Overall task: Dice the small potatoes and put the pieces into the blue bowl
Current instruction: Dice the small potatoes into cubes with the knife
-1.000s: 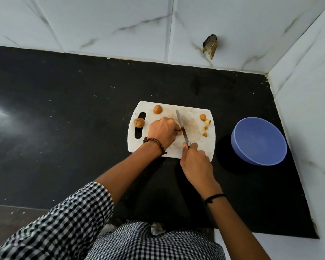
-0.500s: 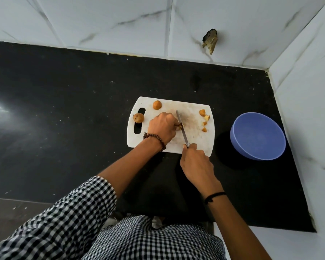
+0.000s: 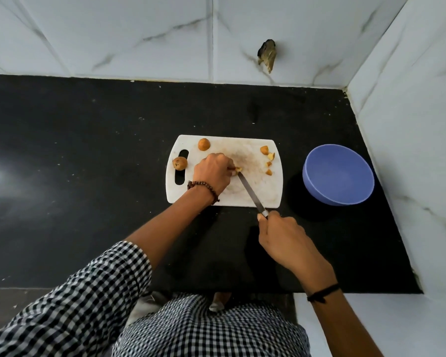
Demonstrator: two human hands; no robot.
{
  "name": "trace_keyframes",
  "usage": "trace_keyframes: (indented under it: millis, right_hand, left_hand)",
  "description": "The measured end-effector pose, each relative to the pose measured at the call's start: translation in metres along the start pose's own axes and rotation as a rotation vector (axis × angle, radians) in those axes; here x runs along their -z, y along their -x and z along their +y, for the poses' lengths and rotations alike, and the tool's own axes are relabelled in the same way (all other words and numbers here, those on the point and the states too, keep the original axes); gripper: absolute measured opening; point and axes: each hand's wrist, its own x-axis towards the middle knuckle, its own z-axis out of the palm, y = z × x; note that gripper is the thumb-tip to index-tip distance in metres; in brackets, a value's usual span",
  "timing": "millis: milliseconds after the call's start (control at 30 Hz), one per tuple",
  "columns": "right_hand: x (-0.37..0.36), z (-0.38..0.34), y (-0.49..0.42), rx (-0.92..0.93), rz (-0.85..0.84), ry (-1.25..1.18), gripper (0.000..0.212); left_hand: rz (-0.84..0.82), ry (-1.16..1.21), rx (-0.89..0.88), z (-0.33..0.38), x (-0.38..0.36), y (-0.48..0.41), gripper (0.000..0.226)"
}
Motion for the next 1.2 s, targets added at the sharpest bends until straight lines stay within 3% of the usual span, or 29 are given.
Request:
trace_keyframes:
  millis: [267, 400, 533, 633, 767, 867, 1000, 1200]
  right_hand:
    - [0.013, 0.015, 0.008, -0.052, 0.005, -0.270, 0.041]
    - [0.009, 0.021, 0.005, -0.083, 0.003, -0.380, 0.039]
    - [0.003, 0.025, 0.000, -0.107, 0.015, -0.474, 0.040]
    - [-0.001, 0.025, -0.005, -0.110, 0.040, -0.528, 0.041]
    - [-0.012, 0.024, -0.014, -0.091, 0.073, -0.580, 0.046]
    - [-0.021, 0.022, -0.023, -0.114, 0.076, -0.605, 0.047]
    - [-0.029, 0.021, -0.032, -0.119, 0.090, -0.637, 0.046]
    - [-0.033, 0.018, -0.036, -0.089, 0.126, -0.632, 0.046]
  left_hand:
    - [-0.046, 0.019, 0.023, 0.010, -0.002, 0.001, 0.034]
    - [-0.033, -0.008, 0.017, 0.014, -0.002, -0.002, 0.030]
    - [-0.074, -0.024, -0.140, 0.012, 0.000, -0.009, 0.022]
    - [-0.147, -0.047, -0.273, 0.008, 0.005, -0.013, 0.026]
    - [-0.156, -0.020, -0.323, 0.000, 0.008, -0.013, 0.036]
    - [-0.088, 0.076, -0.248, -0.003, 0.005, -0.007, 0.043]
    - [0.077, 0.150, -0.078, 0.003, 0.000, -0.002, 0.024]
    - [0.091, 0.275, 0.178, 0.016, -0.008, -0.002, 0.018]
